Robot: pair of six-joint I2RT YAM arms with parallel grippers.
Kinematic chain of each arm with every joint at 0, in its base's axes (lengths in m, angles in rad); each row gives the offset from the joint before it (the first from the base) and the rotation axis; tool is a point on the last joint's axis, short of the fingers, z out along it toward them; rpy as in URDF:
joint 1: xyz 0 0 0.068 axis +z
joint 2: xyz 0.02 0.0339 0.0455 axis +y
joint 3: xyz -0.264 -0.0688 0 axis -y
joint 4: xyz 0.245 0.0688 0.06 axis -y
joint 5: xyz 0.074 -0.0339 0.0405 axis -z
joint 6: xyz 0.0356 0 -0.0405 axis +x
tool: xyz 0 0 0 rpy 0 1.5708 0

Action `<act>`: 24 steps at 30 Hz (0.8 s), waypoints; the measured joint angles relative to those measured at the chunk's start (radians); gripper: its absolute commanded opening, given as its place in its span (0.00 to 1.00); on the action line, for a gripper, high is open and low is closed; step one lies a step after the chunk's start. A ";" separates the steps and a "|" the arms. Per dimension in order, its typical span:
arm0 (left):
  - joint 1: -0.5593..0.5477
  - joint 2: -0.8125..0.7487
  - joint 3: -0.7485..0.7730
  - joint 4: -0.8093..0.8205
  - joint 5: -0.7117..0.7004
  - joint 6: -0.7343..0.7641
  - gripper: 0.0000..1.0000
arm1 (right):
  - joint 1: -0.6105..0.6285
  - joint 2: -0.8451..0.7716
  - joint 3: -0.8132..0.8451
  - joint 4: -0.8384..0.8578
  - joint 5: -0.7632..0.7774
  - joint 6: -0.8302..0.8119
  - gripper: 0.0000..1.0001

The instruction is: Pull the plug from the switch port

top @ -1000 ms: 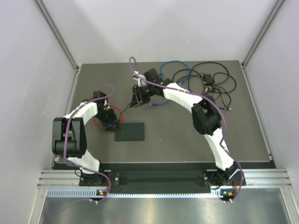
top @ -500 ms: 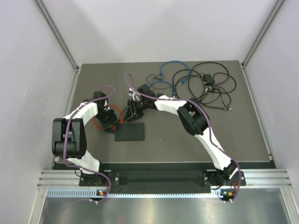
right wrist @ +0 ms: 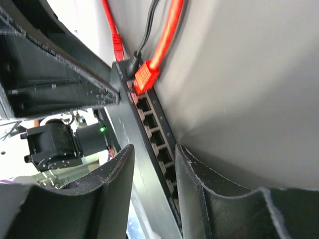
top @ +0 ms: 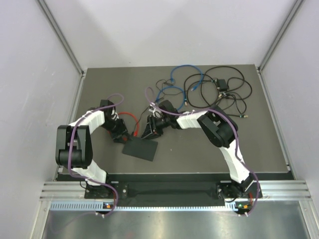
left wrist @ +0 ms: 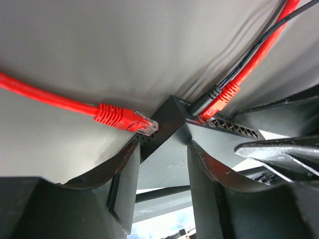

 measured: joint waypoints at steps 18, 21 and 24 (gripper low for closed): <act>0.001 -0.008 -0.011 0.010 0.012 0.008 0.45 | 0.004 0.079 0.071 0.151 0.055 0.146 0.36; 0.002 -0.008 -0.012 0.011 0.013 0.008 0.45 | 0.007 0.097 0.082 0.159 0.044 0.159 0.37; 0.002 -0.008 -0.014 0.014 0.015 0.009 0.45 | 0.019 0.108 0.102 0.160 0.052 0.158 0.37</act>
